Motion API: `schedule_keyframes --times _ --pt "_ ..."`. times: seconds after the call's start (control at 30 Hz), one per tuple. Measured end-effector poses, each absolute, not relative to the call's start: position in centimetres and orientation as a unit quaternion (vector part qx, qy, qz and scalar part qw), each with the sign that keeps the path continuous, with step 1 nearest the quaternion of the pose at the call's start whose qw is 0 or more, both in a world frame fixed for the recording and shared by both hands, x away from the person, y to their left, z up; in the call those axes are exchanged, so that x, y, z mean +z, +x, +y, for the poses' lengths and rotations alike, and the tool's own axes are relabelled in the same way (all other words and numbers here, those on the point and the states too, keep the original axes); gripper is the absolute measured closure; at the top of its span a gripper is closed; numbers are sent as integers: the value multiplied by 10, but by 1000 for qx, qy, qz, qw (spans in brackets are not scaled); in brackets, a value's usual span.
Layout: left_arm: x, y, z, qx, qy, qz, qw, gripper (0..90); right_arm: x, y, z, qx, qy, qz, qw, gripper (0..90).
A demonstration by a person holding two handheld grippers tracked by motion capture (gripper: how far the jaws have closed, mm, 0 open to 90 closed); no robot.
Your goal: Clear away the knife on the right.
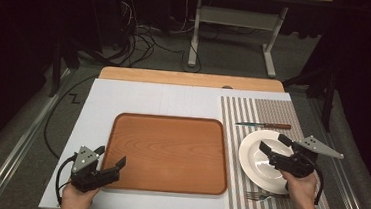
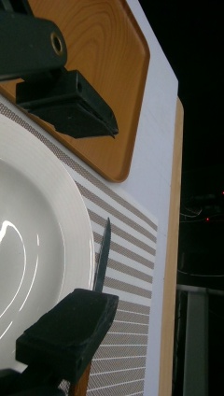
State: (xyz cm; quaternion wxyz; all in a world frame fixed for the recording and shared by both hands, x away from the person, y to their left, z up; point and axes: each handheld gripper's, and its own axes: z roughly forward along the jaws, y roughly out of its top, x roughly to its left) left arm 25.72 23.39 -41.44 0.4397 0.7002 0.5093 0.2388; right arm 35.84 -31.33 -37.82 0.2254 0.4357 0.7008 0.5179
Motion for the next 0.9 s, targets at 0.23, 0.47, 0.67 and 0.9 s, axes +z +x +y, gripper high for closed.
schedule_keyframes --times 0.23,0.47,0.67,0.9 --pt "-414 257 234 239 700 509 440 205 -380 367 -313 510 444 701 225 167" --pt "-414 257 234 239 700 509 439 205 -380 373 -314 505 452 700 225 171" --pt "-414 257 234 239 700 509 440 205 -380 379 -312 501 455 700 227 172" --pt "-414 257 234 238 699 511 441 205 -378 390 -309 492 458 704 229 176"
